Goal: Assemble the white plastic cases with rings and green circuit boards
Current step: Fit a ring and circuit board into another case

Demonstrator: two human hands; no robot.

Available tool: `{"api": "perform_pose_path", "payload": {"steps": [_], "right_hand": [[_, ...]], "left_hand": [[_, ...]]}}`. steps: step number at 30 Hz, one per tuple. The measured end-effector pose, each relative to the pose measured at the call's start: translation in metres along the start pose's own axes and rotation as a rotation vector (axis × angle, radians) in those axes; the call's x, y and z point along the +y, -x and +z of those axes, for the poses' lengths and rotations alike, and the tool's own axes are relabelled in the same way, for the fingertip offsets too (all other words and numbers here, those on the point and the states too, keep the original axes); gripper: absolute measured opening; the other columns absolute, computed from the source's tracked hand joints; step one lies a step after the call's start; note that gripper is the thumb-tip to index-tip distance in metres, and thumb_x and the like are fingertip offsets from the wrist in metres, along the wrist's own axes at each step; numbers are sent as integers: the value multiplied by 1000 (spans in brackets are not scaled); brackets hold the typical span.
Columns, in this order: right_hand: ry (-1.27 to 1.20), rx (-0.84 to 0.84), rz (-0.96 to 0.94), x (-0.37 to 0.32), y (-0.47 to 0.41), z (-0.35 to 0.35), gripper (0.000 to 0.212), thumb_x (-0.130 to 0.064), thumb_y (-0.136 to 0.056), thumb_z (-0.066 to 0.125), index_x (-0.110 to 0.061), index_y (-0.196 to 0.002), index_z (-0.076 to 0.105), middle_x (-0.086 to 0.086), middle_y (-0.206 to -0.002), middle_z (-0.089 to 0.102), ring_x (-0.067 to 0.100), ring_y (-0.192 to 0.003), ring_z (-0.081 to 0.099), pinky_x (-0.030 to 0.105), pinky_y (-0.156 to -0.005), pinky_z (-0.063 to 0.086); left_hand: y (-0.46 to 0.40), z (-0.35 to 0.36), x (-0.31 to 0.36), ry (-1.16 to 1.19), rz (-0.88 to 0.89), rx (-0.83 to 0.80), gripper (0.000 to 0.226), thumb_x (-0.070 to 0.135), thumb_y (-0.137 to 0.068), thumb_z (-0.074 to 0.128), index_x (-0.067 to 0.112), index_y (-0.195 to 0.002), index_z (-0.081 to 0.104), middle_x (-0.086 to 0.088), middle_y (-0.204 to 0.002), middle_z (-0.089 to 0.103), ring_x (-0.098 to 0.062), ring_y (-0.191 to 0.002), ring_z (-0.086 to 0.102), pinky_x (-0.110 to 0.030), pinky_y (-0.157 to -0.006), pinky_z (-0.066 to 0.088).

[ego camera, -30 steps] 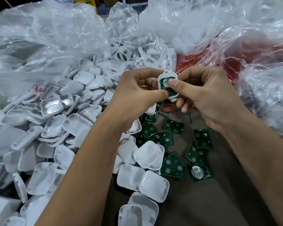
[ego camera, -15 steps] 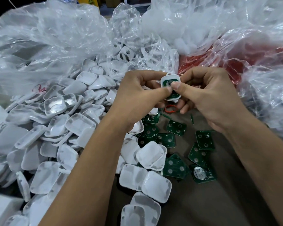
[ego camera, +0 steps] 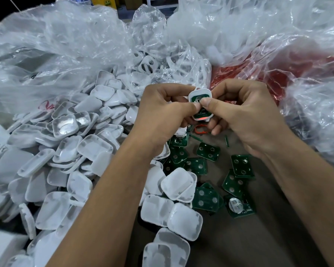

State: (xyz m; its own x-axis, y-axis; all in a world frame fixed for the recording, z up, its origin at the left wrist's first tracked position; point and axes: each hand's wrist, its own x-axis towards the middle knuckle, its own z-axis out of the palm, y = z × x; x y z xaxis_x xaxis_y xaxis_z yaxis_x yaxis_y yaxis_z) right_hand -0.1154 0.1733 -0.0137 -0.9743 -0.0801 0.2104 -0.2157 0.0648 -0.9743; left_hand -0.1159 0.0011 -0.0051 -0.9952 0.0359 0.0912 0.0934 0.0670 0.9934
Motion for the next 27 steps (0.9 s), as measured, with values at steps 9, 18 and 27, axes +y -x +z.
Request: {"api": "perform_pose_path", "payload": {"steps": [9,18,27], "right_hand": [[8,14,85,2,-1,1,13,-9,-93,77,-4,-83,72,11,-60,66,18,-46,59,23,-38,46],[-8,47,77,1,-2,0,9,-7,-95,75,-9,-87,79,10,-61,67,15,-47,58,21,-39,46],[333,-50,-142,-8,5,-1,50,-35,-82,89,-21,-126,70,0,-84,73,16,-56,68,22,-49,52]], "left_hand": [[1,0,2,56,-65,-27,21,-6,-89,68,11,-93,80,-4,-65,71,-17,-54,63,-20,-49,45],[3,2,4,144,-180,3,17,-2,-88,69,12,-84,78,-7,-67,72,-16,-52,63,-18,-47,44],[1,4,6,349,-271,103,16,0,-88,71,-1,-105,71,-8,-67,65,-12,-51,57,-25,-58,47]]}}
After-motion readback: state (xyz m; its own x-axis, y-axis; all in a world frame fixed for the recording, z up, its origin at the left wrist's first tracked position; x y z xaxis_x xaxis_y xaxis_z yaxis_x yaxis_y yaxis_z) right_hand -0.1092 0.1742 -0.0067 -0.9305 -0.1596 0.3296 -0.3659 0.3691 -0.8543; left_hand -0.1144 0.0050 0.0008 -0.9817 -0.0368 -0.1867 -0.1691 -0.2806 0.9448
